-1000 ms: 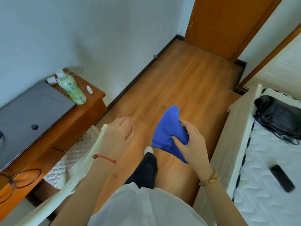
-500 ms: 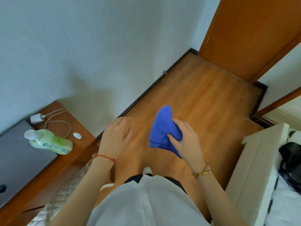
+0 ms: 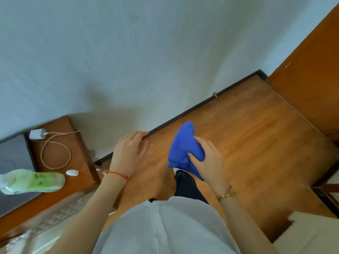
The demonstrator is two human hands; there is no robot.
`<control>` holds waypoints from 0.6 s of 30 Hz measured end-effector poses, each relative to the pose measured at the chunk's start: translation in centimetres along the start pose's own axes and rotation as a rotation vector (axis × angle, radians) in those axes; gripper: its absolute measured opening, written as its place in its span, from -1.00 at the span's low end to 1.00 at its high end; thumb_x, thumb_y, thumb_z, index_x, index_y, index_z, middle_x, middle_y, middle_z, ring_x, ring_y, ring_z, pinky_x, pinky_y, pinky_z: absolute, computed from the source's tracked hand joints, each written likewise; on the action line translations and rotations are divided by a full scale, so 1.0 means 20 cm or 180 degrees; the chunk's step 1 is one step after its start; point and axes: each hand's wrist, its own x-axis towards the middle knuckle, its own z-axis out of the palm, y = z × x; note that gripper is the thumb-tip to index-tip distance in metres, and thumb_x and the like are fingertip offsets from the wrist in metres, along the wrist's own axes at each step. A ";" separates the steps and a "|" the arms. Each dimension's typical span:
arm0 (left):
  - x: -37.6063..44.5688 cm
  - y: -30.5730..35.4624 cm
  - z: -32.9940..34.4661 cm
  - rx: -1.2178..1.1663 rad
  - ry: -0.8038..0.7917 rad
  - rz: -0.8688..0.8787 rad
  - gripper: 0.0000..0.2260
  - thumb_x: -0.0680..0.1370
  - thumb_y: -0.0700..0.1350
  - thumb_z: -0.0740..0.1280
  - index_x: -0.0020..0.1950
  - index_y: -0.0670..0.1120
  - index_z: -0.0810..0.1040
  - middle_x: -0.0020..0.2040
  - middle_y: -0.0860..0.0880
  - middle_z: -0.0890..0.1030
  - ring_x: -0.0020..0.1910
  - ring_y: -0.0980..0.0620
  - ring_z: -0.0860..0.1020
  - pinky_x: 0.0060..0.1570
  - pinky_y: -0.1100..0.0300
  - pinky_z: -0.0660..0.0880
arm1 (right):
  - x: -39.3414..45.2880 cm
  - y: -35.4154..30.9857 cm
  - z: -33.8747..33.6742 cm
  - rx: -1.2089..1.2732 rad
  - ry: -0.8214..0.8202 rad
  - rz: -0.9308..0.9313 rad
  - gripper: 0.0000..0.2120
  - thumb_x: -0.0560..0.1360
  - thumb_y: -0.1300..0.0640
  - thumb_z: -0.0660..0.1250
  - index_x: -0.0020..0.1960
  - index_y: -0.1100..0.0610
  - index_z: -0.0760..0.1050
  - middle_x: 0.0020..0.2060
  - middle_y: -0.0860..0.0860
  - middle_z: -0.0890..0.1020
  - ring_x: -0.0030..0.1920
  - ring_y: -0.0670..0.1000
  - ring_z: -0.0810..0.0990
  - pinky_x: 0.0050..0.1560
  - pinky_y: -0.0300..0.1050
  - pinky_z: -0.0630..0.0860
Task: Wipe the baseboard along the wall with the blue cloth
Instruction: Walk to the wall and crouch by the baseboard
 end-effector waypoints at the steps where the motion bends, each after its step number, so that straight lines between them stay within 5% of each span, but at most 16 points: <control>1: 0.06 0.01 0.03 0.0013 0.0021 -0.0107 -0.75 0.65 -0.09 0.31 0.32 -0.07 0.60 0.21 -0.08 0.65 0.22 -0.10 0.59 0.30 0.01 0.46 | 0.08 0.04 -0.01 0.0017 -0.0085 -0.0069 -0.61 0.51 0.12 0.41 0.32 0.04 0.46 0.03 -0.06 0.54 -0.01 -0.10 0.54 -0.03 -0.31 0.51; 10: 0.42 0.04 0.27 0.0087 0.0773 -0.0579 -0.79 0.60 -0.23 0.39 0.23 -0.17 0.63 0.05 -0.12 0.68 0.01 -0.14 0.64 0.05 -0.03 0.57 | 0.72 0.31 -0.06 -0.0010 -0.0617 -0.0500 -0.60 0.50 0.15 0.43 0.31 0.09 0.48 0.03 -0.02 0.57 0.00 -0.05 0.55 -0.02 -0.19 0.56; 18: 0.59 -0.27 0.56 0.0314 0.1189 -0.0719 -0.80 0.64 -0.19 0.32 0.22 -0.20 0.62 -0.02 -0.13 0.65 -0.06 -0.15 0.61 -0.02 -0.01 0.55 | 1.12 0.53 0.30 -0.0036 -0.0973 -0.0760 -0.63 0.48 0.19 0.43 0.27 0.09 0.49 -0.03 -0.02 0.57 -0.02 0.00 0.55 -0.05 -0.08 0.56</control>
